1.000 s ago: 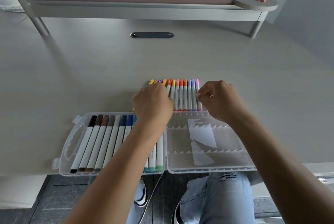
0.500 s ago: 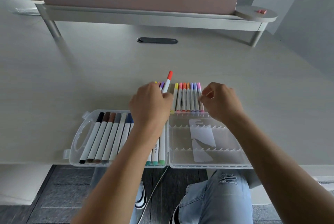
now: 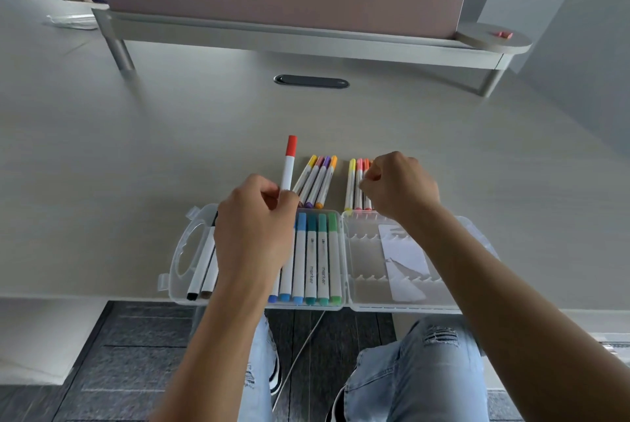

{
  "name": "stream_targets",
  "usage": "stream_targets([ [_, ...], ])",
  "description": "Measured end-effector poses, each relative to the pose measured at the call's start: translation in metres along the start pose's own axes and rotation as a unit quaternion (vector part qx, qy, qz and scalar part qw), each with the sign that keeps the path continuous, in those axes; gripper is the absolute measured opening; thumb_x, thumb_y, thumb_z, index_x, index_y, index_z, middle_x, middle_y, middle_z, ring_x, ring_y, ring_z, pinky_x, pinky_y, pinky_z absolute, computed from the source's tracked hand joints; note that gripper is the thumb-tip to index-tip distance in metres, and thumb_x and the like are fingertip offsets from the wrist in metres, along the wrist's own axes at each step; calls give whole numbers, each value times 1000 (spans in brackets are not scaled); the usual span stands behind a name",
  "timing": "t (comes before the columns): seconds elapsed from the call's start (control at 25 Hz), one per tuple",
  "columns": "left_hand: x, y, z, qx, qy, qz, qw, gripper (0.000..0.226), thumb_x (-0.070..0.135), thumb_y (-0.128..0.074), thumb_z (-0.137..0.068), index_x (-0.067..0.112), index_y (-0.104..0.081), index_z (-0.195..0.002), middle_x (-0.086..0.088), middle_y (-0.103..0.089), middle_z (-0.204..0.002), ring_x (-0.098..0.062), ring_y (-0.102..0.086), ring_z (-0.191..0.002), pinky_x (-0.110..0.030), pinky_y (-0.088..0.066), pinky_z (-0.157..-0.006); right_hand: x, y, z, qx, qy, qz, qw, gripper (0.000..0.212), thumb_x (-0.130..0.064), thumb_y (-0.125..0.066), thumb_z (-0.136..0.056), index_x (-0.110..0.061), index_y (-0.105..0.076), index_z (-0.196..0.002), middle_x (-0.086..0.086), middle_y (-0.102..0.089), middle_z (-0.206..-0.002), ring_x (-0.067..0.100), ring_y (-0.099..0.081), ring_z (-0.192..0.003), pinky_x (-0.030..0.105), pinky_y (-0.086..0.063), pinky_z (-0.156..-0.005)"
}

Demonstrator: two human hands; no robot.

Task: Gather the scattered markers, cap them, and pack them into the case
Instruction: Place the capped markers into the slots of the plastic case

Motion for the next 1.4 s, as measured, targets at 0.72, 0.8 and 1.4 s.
stream_targets([
  [0.72,11,-8,59,-63,-86,-3,994,20,28,-62,-96,23,-73,-112,10,-72,-86,-10,-64,-71,-33,-55,-66,-7,24,14,12,-84,-69,994,41,-46,-70,-89,-10,-68,-67,-1,-62,-58,18,-56,-52,22,-41,-53],
  [0.8,15,-14,70,-64,-113,-26,991,24,26,-60,-96,23,-71,-118,7,-72,-89,-16,-65,-76,-41,-56,-73,4,31,40,12,-95,-142,985,45,-37,-69,-86,-11,-59,-51,-5,-51,-41,16,-47,-44,21,-36,-52],
  [1.4,27,-48,107,-101,-155,-253,949,34,34,-51,-101,31,-62,-133,3,-64,-112,-19,-51,-112,-36,-40,-95,46,33,133,-18,-57,-183,981,35,-37,-69,-85,-8,-74,-67,11,-67,-60,10,-44,-42,24,-36,-49],
])
Point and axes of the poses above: each hand's wrist, its own z-axis away from the middle knuckle, its own y-axis out of the back of the hand, x = y × z, the point moved 5 cm from there along -z, towards the middle knuckle
